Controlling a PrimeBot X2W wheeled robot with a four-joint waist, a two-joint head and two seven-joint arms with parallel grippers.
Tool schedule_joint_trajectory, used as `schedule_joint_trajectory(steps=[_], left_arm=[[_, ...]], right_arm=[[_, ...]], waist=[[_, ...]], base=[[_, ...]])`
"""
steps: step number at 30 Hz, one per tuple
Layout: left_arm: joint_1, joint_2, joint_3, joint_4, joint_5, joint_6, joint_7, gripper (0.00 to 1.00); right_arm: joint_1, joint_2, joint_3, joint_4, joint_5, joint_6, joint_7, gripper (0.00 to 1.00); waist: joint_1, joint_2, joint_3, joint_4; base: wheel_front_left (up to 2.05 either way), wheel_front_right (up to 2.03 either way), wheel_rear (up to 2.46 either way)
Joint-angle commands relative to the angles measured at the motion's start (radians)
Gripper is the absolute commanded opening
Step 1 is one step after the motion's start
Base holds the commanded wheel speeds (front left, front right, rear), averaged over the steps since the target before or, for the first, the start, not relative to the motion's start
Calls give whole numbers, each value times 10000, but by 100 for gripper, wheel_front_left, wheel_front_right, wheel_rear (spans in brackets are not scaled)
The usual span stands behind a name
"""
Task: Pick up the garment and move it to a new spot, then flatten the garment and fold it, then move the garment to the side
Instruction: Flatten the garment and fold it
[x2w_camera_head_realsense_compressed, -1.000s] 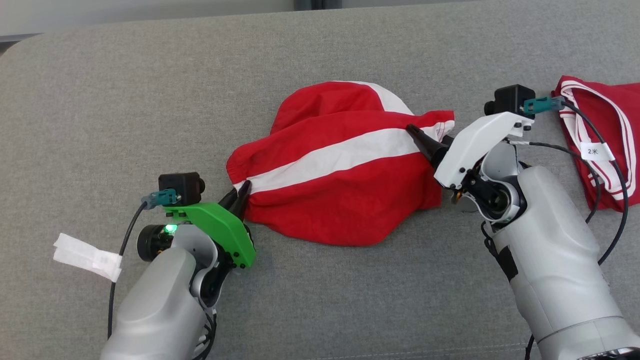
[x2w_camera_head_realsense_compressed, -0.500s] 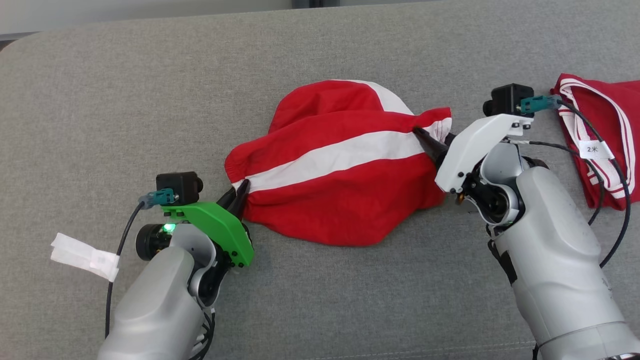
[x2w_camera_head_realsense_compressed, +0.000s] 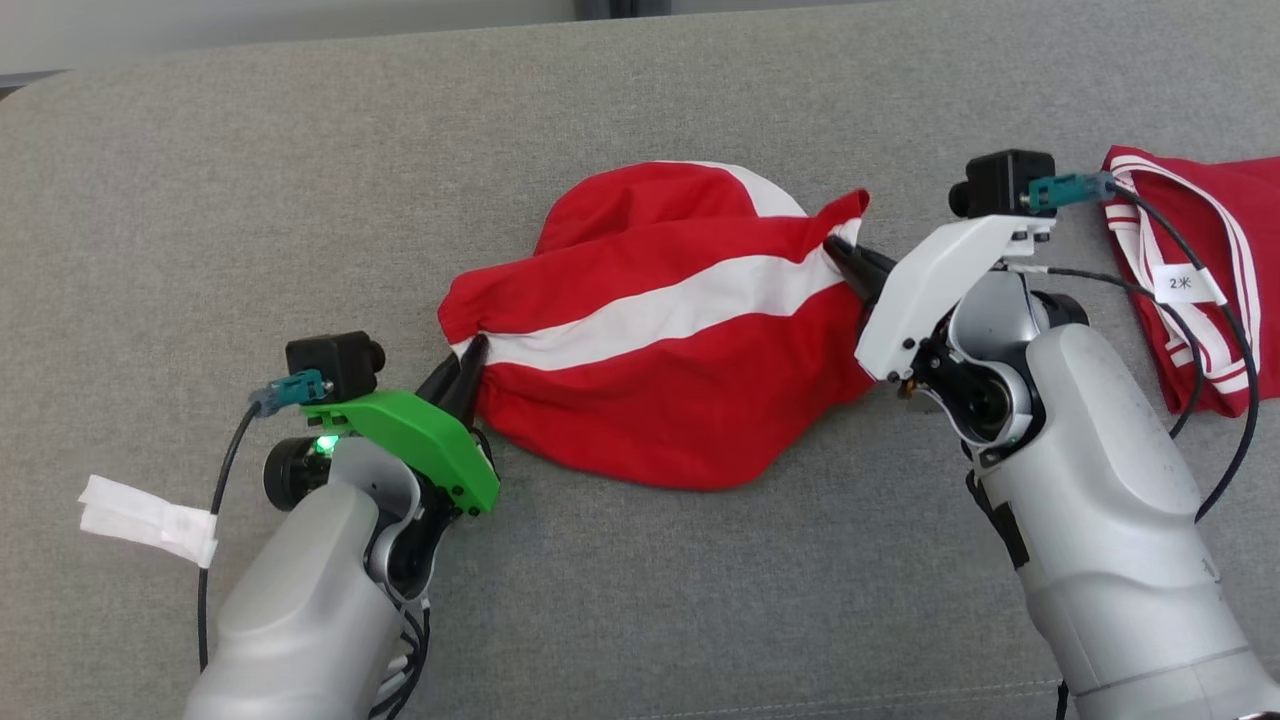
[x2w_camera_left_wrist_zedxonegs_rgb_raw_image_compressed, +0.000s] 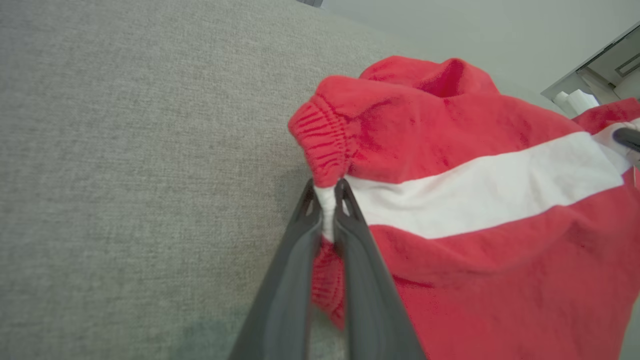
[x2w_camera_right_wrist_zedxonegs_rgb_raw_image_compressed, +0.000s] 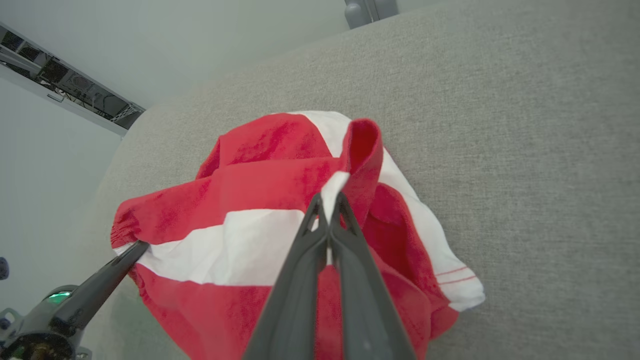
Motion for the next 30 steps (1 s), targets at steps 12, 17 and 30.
schedule_joint_trajectory(steps=[12, 17, 30], left_arm=[[-669, 181, 578, -2662, -1577, -27, -1315, 0], [-922, 261, 496, -3999, -2368, -27, -873, 0], [-3801, 676, 1502, -3682, -3312, 56, 116, 0]], right_arm=[[-634, -245, -261, -1885, -1489, 4, -1273, 0], [-498, -607, -733, -3037, -1805, 4, -1258, 0], [-4017, -1346, -392, -1641, -2076, 4, -2057, 0]], waist=[[0, 0, -478, 74], [0, 0, -484, 8], [0, 0, 1840, -846]], base=[[0, 0, 0], [0, 0, 0], [0, 0, 0]])
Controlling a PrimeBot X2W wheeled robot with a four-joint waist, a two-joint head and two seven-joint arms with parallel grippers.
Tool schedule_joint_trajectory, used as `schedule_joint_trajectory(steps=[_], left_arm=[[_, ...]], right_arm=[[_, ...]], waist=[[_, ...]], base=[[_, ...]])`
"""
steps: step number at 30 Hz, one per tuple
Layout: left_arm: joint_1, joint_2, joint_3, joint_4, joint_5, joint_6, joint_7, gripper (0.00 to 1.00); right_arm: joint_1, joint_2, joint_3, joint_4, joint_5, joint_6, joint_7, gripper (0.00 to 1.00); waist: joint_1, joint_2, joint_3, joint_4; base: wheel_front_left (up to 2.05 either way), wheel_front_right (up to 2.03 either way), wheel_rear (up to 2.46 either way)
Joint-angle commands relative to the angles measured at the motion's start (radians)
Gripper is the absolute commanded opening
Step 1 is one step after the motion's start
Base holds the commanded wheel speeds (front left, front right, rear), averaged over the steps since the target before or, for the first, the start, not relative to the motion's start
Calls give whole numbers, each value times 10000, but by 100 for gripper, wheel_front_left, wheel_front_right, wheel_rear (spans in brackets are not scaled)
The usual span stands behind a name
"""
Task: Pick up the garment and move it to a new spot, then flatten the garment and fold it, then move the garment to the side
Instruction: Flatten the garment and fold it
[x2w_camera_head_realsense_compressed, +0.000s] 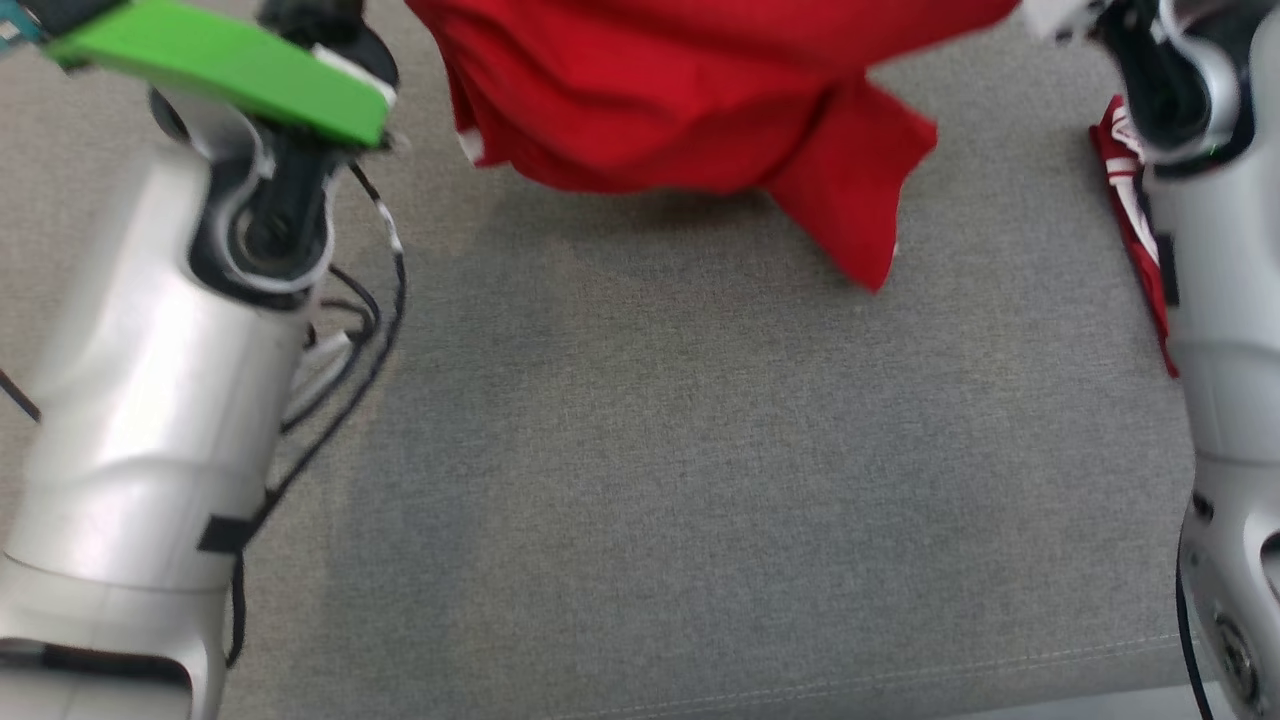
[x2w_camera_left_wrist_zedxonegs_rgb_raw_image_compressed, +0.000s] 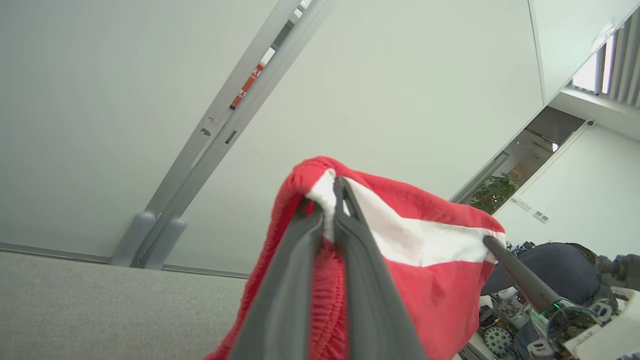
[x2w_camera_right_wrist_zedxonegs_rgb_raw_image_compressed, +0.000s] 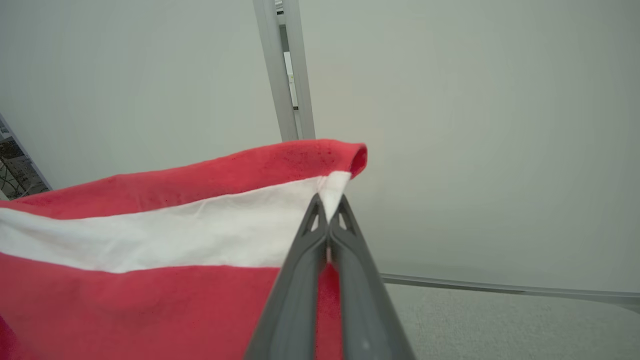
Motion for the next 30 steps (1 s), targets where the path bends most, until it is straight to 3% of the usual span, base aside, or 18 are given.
schedule_joint_trajectory(steps=[1, 9, 14, 21, 26, 30], left_arm=[[-671, 149, 181, 109, 128, -5, -144, 0], [-3113, 175, 839, 27, 668, -71, -1593, 0], [-3214, 11, 1003, -995, 1105, -87, -1991, 0], [-617, -506, 795, -2152, 1478, -91, -2001, 0], [1715, -199, 64, -2269, 1237, -91, -2005, 0], [3384, 269, -364, -2450, 1066, -93, -2005, 0]], right_arm=[[-721, -42, 65, 238, -166, 4, -611, 0], [-3707, -280, 626, 1375, -1138, 1, -4481, 0], [-4166, -693, 546, 603, -1926, -1, -5325, 0], [-1519, -1402, 1476, -601, -1864, 1, -5336, 0], [807, -2010, 2241, -270, -912, 1, -5115, 0], [2759, -2290, 1955, -668, 33, 1, -4338, 0]], waist=[[0, -1, 1238, -562], [0, -1, 2227, -836], [0, -1, 2510, -668], [0, -1, 2345, -258], [0, -1, 1613, 7], [0, -1, 854, 200]], base=[[0, 0, 0], [0, 0, 0], [0, 0, 0], [0, 0, 0], [0, 0, 0], [0, 0, 0]])
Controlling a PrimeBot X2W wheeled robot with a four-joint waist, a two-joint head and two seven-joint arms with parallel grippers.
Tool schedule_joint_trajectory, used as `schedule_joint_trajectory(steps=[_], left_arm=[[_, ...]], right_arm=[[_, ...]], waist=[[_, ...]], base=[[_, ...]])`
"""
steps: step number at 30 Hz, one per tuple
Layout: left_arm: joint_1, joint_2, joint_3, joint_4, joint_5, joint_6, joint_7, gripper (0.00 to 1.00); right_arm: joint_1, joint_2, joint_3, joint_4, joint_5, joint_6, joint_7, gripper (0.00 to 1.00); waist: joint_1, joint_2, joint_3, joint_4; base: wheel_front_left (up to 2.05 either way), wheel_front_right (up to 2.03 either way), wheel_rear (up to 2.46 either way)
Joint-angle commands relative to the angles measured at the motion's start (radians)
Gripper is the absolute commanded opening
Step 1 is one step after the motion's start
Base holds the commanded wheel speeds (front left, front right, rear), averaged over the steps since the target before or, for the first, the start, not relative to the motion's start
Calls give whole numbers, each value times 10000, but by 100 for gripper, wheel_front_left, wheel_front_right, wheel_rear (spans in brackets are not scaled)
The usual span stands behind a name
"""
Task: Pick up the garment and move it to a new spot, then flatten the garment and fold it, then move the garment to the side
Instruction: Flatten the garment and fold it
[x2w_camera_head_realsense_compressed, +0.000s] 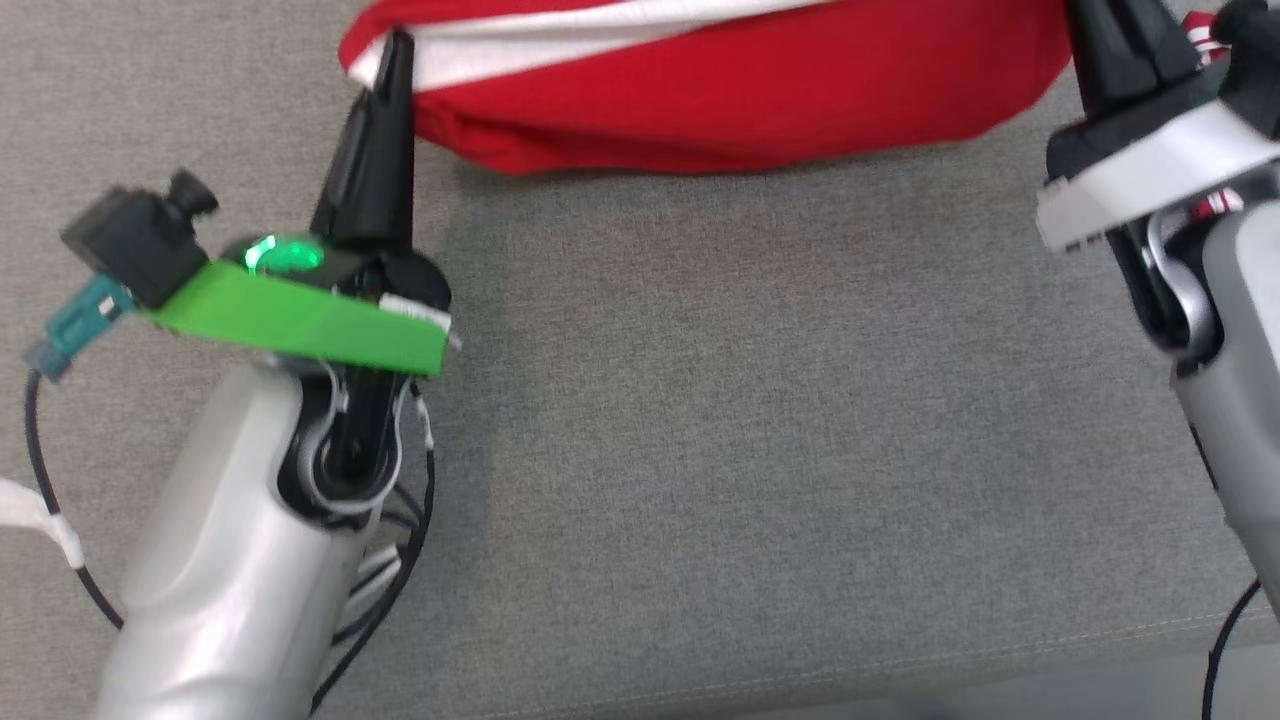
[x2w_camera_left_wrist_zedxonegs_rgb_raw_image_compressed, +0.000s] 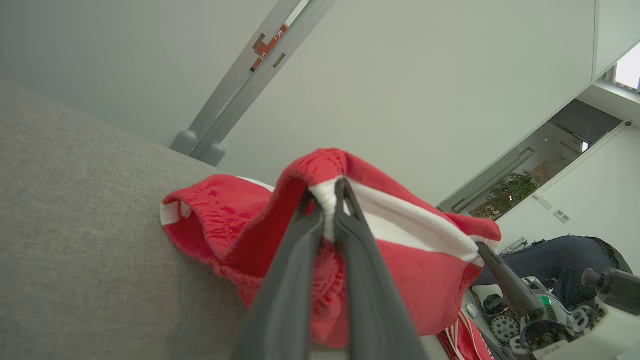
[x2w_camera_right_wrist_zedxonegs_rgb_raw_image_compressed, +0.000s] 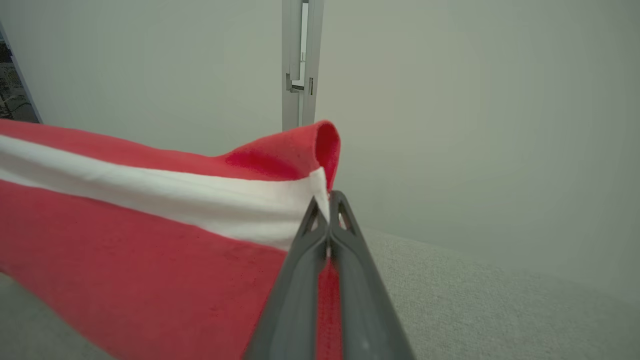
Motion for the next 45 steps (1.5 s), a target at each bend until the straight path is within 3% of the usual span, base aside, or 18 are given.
schedule_joint_trajectory(steps=[1, 7, 14, 24, 27, 31, 39, 45], left_arm=[[548, 229, -195, -110, -62, -49, -22, 0], [2641, 1195, -1397, -494, -531, -42, 4, 0], [4518, 2131, -2368, -747, -1172, -41, 277, 0], [6020, 2950, -2861, -1684, -1765, 246, 1072, 0], [6099, 2935, -2776, -1962, -1814, 294, 950, 0], [5458, 2619, -2802, -1997, -1660, 271, 1014, 0], [3692, 1480, -2605, -887, -1608, 309, 1038, 0], [2406, 624, -2296, 258, -1657, 294, 782, 0]], right_arm=[[698, -48, -272, -223, 237, -5, 232, 0], [3949, -155, -1257, -1754, 819, -9, 2285, 0], [7580, 94, -2320, -4542, 1402, -9, 5545, 0], [10560, 1251, -4193, -7737, 1541, -9, 9324, 0], [10463, 1255, -4312, -8261, 1395, -8, 9653, 0], [9550, 807, -3911, -7955, 1424, -8, 9480, 0], [6175, -522, -2306, -5354, 1650, -3, 8350, 0], [3358, -1155, -724, -3371, 1831, -2, 7560, 0]], waist=[[-1, 0, -921, 344], [-1, 0, -2141, 601], [-1, 0, -3053, 714], [-1, 0, -3531, 678], [-1, 0, -3536, 691], [-1, 0, -3444, 814], [-1, 0, -2744, 1180], [-1, 0, -2073, 1584]], base=[[0, 0, 0], [0, 0, 0], [0, 0, 0], [0, 0, 0], [0, 0, 0], [0, 0, 0], [0, 0, 0], [0, 0, 0]])
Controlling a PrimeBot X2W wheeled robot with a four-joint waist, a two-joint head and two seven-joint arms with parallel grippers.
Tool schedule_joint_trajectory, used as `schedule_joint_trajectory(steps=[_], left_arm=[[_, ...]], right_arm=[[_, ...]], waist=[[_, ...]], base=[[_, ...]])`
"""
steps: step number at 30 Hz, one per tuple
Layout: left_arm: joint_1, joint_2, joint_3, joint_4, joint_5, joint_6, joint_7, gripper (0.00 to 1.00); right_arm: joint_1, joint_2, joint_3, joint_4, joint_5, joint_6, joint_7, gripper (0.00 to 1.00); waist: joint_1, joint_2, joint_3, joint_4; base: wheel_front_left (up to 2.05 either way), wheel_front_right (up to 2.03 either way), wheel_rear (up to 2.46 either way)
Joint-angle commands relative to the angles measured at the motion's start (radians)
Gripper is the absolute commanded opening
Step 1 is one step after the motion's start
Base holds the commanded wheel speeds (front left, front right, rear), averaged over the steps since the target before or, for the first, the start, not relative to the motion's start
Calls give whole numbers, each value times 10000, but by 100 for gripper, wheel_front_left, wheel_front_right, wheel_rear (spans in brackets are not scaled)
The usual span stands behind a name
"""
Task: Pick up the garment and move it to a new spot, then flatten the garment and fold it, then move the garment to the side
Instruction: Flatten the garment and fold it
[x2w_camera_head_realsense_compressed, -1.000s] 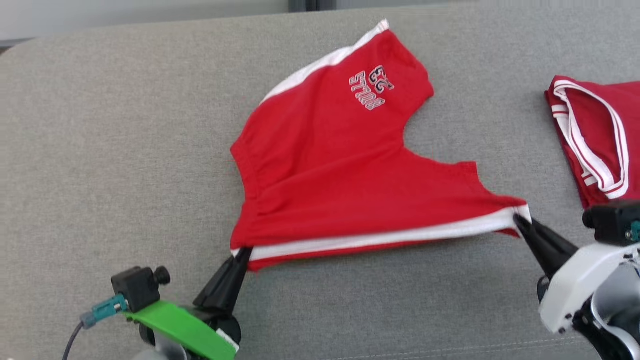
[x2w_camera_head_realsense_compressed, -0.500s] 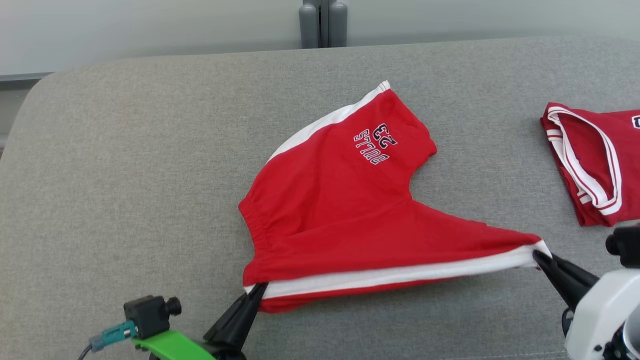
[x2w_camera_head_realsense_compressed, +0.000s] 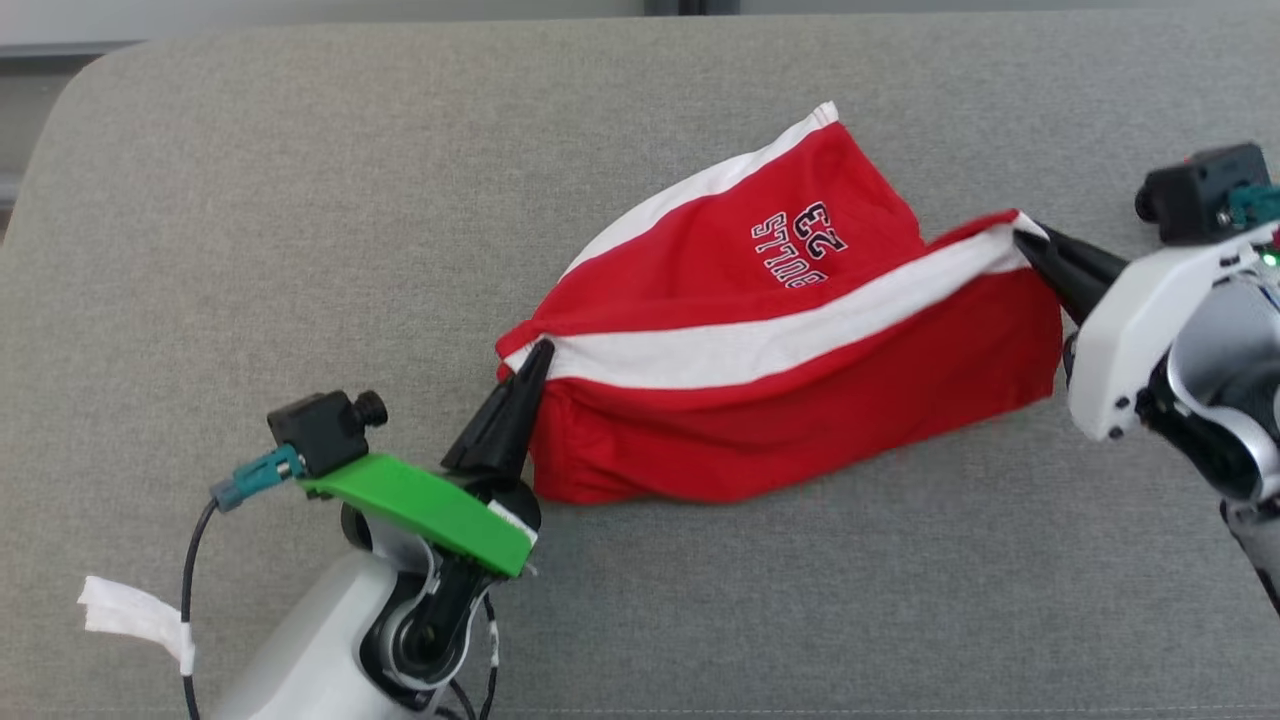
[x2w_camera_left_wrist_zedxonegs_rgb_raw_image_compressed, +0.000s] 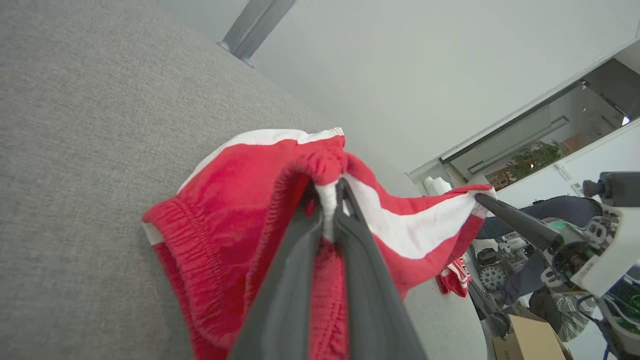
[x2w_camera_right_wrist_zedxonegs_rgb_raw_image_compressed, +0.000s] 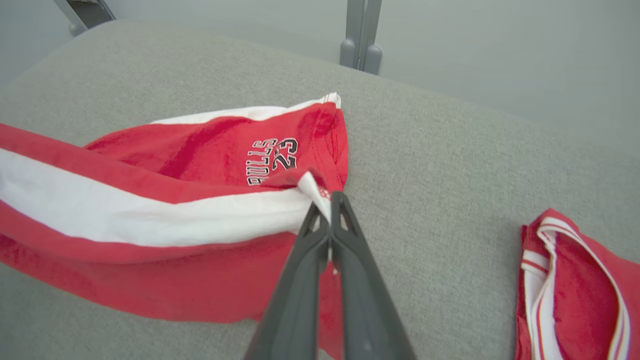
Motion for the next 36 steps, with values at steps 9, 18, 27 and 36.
schedule_joint_trajectory(steps=[9, 18, 27, 36], left_arm=[[-1542, -951, 566, 1591, 57, -233, -576, 0], [-2584, -1836, 1042, 3262, 348, -277, -817, 0], [-2941, -2251, 1301, 3846, 726, -368, -867, 100], [-2038, -2005, 1617, 3293, 1650, -379, -867, 100]], right_arm=[[-3436, -128, 1882, 2942, 290, 0, -1118, 0], [-5715, 26, 3165, 5267, 0, 0, -1890, 0], [-6685, 595, 3721, 6944, 187, 0, -2826, 100], [-6312, 705, 3463, 7766, 1370, 0, -2402, 100]], waist=[[1, -1, 1357, 891], [1, -1, 2147, 1240], [1, -1, 2337, 1328], [1, -1, 1453, 1185]], base=[[0, 0, 0], [0, 0, 0], [0, 0, 0], [0, 0, 0]])
